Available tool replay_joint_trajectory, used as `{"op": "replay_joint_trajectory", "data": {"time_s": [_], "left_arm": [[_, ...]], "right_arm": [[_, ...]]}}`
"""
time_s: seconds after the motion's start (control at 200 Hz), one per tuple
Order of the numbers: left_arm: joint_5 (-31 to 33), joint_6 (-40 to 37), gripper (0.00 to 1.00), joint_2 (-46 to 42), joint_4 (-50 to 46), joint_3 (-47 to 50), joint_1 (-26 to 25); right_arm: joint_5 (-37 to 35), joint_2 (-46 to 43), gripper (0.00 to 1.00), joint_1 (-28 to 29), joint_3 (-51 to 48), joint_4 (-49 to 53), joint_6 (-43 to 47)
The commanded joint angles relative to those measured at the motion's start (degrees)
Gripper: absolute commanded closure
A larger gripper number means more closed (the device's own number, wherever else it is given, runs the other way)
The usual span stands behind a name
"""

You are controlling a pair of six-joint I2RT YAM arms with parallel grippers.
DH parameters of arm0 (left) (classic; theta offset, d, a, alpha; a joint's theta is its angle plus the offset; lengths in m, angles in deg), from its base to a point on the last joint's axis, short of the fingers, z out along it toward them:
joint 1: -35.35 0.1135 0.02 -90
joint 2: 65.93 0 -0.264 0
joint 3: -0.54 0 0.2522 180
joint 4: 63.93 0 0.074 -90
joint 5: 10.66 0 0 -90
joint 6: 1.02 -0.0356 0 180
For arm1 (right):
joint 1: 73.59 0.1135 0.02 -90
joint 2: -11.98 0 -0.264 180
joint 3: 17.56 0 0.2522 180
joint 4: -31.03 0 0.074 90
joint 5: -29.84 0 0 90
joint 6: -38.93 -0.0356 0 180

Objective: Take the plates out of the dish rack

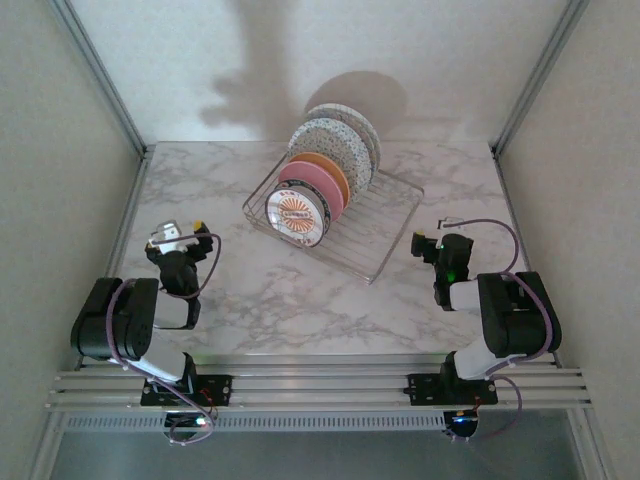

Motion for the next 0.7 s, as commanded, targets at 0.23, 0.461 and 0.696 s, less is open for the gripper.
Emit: {"op": "replay_joint_trajectory", "data": {"time_s": [0.23,0.461,0.696], "left_arm": [[1.0,0.5,0.01,0.4,2.5,0.2,-0.4],[1.0,0.5,0.01,0.3,2.5,0.2,-0.4],[0.9,0.5,0.01,0.4,2.5,0.2,-0.4]], "right_arm": [[-1.0,0.3,0.01,0.3,1.1,-2.1,-0.1],[-1.0,0.3,0.01,0.3,1.0,-2.1,-0.1],[-1.0,0.2,0.01,0.2,1.0,-2.1,-0.1]]}}
